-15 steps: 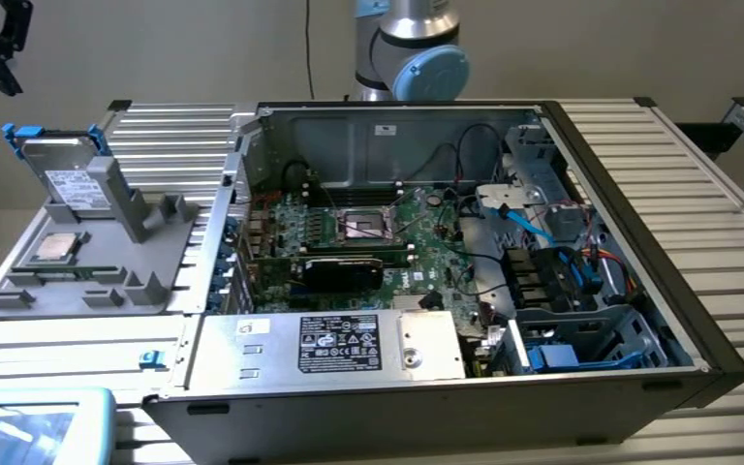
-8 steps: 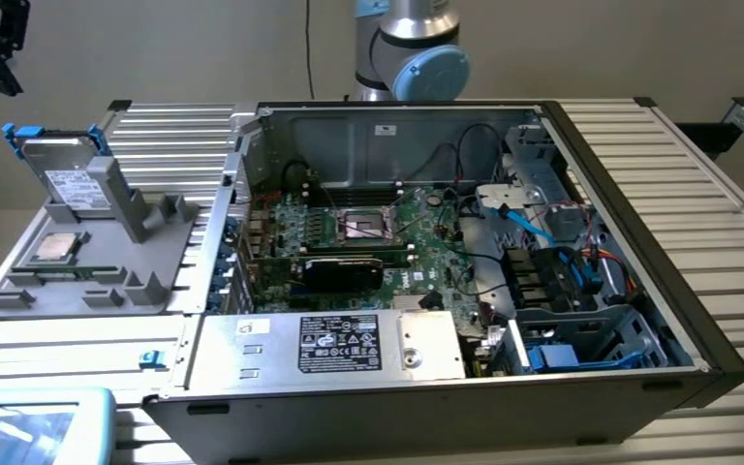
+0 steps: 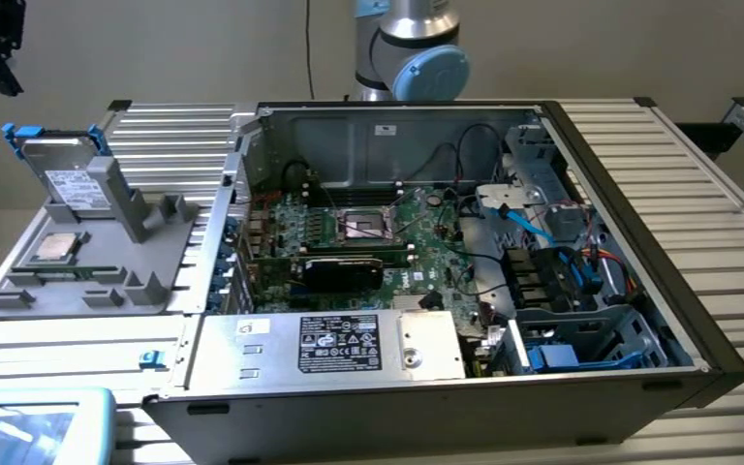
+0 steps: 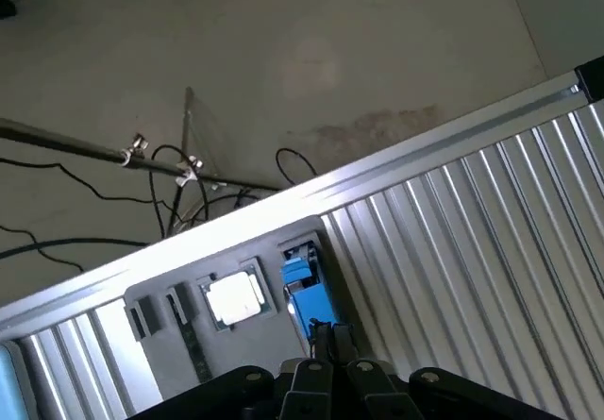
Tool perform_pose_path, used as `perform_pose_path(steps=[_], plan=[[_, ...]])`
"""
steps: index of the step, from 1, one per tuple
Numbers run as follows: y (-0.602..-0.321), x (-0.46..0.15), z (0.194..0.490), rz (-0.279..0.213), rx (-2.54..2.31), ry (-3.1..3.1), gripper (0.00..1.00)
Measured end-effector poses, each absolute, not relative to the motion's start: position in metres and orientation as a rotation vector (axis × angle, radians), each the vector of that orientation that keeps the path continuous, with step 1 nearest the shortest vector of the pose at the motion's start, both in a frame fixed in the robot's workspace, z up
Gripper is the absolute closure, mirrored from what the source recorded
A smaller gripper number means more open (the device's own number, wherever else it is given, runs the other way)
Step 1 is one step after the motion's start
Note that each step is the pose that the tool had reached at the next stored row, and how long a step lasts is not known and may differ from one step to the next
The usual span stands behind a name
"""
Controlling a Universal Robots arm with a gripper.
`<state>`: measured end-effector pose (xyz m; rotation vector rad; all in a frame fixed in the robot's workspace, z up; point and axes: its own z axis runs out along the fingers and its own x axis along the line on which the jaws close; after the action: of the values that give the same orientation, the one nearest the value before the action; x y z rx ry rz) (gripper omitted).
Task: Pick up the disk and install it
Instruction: 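Pick up the disk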
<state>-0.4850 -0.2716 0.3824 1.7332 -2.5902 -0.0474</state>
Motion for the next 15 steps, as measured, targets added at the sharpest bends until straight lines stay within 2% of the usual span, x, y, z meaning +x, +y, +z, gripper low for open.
perform_pose_path(steps=[15], plan=[[-0.2714,-0.4851,0.3823,-0.029,2.045,-2.363,0.89]])
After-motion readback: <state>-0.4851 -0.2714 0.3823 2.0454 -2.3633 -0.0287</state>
